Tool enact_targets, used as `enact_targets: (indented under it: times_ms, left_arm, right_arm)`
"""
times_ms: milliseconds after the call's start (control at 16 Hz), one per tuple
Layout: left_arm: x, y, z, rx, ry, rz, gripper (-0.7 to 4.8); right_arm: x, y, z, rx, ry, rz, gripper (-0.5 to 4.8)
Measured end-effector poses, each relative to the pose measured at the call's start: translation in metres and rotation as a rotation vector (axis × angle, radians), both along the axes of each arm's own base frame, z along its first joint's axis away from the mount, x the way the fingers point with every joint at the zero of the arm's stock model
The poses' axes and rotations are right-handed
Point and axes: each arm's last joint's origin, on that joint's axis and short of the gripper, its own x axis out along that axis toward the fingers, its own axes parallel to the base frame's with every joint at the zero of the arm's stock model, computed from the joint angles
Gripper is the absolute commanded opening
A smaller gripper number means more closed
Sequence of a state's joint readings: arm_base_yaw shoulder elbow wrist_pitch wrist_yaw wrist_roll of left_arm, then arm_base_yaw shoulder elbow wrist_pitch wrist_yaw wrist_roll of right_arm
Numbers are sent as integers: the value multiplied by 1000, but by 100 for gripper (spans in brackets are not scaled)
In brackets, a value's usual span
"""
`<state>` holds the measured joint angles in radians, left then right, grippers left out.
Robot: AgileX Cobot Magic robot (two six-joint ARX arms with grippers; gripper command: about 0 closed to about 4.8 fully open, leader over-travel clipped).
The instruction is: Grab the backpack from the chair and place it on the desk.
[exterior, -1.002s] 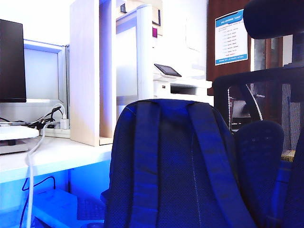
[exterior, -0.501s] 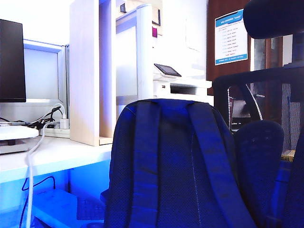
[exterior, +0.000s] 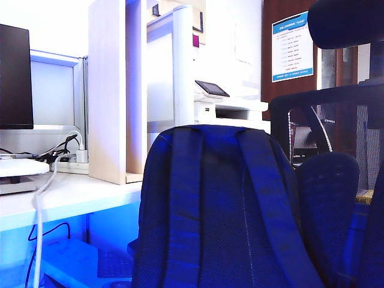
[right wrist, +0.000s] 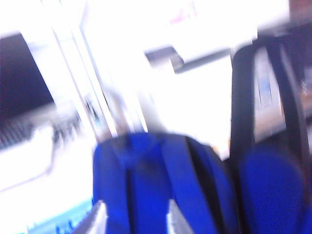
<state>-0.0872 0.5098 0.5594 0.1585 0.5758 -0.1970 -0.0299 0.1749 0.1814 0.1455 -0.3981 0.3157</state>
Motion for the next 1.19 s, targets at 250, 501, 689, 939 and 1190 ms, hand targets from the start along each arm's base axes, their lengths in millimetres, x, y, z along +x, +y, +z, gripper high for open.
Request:
enact_targets:
  times_ms: [250, 501, 689, 939, 1190]
  left_arm:
    - [91, -9, 2, 27, 246, -48, 479]
    - [150, -27, -48, 82, 406, -171, 479]
    - [184, -43, -82, 131, 493, -216, 479]
    - [257, -66, -102, 182, 491, -249, 479]
    - [326, -78, -125, 186, 527, -247, 479]
  right_arm:
    - [-8, 0, 34, 24, -79, 13, 396]
    - [6, 1, 49, 72, -2, 40, 405]
    - [21, 1, 53, 72, 68, 64, 405]
    - [44, 1, 55, 93, 172, 102, 405]
    - [55, 11, 52, 123, 251, 223, 405]
